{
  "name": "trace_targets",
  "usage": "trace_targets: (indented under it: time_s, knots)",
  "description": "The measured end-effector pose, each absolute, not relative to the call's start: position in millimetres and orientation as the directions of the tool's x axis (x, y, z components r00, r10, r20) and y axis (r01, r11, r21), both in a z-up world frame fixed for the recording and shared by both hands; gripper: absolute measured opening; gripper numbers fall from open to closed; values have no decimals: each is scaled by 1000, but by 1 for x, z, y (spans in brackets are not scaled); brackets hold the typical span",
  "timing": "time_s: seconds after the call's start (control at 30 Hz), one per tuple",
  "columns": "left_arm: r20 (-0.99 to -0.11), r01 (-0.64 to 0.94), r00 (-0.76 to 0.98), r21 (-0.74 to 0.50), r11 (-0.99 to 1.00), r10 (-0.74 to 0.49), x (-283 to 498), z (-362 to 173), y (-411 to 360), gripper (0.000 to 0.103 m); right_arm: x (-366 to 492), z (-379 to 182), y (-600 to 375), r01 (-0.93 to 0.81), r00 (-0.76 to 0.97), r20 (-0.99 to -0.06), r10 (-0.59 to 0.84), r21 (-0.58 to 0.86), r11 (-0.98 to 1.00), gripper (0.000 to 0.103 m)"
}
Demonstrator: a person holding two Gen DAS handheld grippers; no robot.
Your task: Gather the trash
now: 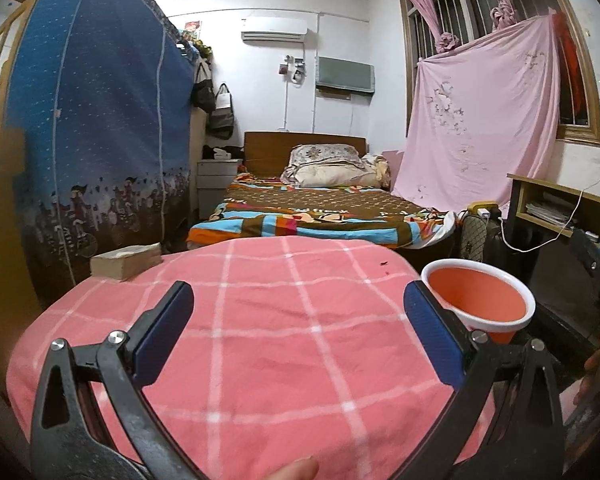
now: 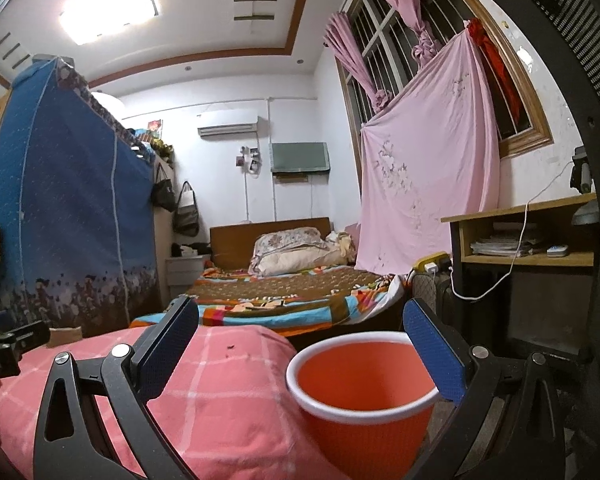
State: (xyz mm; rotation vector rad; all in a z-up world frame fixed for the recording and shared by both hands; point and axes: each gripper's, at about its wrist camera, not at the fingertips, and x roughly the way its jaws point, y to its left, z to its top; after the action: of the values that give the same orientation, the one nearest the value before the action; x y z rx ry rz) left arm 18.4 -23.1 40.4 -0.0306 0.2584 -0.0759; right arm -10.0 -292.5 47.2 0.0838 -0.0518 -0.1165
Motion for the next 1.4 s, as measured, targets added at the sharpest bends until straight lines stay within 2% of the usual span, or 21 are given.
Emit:
trace_targets:
  time_s: [0.57,1.17,1.4]
  knots:
    - [-259,-32,966,-35,999,22,-21,13,19,92,-40,17,-246,25,994,-109,-21,44,999,103]
    - [-266,-8,964,-43,999,-4,-46,-15,29,92,-55,-7,-235,36,984,-176,-29,36,999,103]
    - [-258,-17,966,-68,998,-1,-44,-22,31,92,-51,-11,-232,58,986,-159,-55,9,998,103]
